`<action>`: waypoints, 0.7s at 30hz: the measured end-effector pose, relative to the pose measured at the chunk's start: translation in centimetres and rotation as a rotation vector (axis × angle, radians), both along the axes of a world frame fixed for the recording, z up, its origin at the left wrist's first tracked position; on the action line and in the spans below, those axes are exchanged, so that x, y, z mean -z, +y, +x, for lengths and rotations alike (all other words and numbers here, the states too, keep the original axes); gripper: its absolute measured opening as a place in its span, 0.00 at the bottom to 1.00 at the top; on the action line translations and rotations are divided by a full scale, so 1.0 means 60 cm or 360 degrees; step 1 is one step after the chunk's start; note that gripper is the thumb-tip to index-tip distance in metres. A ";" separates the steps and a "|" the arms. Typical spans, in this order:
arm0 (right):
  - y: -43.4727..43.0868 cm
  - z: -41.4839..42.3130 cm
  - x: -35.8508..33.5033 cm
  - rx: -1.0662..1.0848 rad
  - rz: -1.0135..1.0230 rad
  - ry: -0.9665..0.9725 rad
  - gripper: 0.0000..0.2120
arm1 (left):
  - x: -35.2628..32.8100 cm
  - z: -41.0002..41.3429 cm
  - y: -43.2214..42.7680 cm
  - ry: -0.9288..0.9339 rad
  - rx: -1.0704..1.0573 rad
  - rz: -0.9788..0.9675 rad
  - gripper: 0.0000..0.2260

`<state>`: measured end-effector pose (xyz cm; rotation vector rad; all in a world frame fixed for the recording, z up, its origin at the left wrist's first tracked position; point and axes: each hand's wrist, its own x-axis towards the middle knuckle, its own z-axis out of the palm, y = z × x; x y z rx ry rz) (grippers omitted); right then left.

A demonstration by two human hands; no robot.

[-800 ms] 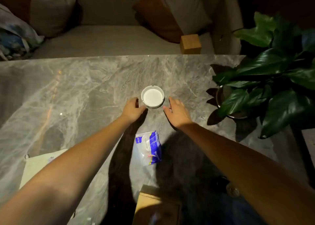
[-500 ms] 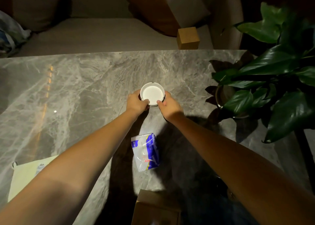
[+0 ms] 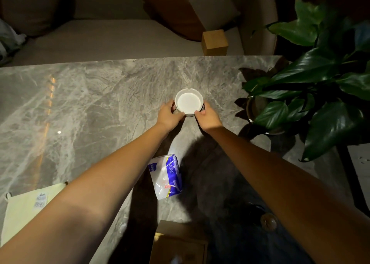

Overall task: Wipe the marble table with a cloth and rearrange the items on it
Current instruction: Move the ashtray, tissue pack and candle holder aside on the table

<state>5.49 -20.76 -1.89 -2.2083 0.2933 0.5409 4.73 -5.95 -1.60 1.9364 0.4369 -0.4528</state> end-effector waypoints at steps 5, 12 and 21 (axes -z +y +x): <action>0.000 -0.062 0.002 0.0059 0.0068 0.0096 0.26 | -0.030 -0.065 0.043 -0.0042 0.0016 0.0120 0.02; 0.019 -0.144 -0.028 -0.0387 0.0260 0.0484 0.08 | -0.088 -0.171 0.145 0.0417 0.0708 0.0726 0.17; 0.014 -0.193 -0.035 -0.0474 0.0305 0.0655 0.06 | -0.109 -0.225 0.096 0.0929 0.0595 0.0024 0.16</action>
